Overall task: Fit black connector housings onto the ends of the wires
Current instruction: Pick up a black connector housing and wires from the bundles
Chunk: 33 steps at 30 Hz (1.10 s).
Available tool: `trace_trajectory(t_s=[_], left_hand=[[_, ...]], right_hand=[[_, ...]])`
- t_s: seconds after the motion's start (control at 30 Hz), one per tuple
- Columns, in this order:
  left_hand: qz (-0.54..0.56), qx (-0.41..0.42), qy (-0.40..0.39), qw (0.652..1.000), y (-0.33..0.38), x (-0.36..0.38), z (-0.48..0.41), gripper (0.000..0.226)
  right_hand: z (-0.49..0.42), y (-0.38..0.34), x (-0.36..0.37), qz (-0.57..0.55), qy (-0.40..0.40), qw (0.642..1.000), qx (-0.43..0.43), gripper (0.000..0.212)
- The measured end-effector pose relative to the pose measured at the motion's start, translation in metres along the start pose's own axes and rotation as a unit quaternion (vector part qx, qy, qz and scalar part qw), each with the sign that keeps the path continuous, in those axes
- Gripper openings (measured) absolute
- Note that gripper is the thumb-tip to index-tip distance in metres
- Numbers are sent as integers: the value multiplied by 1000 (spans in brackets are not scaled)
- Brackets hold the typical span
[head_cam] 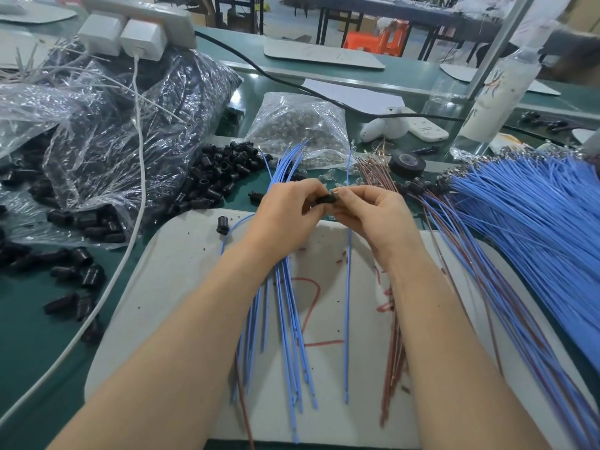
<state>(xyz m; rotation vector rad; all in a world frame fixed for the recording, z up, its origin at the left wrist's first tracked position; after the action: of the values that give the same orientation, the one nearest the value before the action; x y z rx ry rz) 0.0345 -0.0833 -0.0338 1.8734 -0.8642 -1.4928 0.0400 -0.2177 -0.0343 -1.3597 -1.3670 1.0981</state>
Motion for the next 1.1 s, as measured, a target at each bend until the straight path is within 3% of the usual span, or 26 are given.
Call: trace_trajectory(t_s=[0.13,0.37,0.47,0.67,0.77,0.87,1.0,1.1], left_hand=[[12,-6,4,1000,-1,-1,-1,12],[1,-5,-1,1000,0,1,0,18],[-9,-20,-8,1000,-4,-2,-3,22],[-39,-29,-24,999,-7,-4,-7,10],[-18,-28,-4,999,1,-10,-5,9],[118,-28,43,992,25,-33,-3,9],[265,-5,103,959,69,-77,-9,5],[331,18,149,932,102,-100,-11,6]], right_hand=[[-1,0,1,-31,10,999,25,26],[-1,-5,0,89,-6,994,-59,16],[-3,-4,-4,80,22,995,-62,10],[-6,-1,-6,73,32,995,-62,17],[-5,-4,-2,-18,39,998,-54,11],[0,-13,11,-118,-52,991,-33,22],[19,-48,31,-151,-210,965,-34,30],[34,-82,15,-186,-254,947,-60,28]])
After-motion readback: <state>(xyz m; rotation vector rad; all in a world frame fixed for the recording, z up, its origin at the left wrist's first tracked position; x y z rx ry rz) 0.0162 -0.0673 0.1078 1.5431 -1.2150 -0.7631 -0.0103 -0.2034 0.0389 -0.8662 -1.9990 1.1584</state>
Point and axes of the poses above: each hand's wrist, its own z-axis away from the middle knuckle, its own x-axis out of the palm, y = z × x, the point moved 4 cm from there along -z, towards the middle knuckle, and after that the axes turned 14 degrees about -x, right-handed, at the moved point
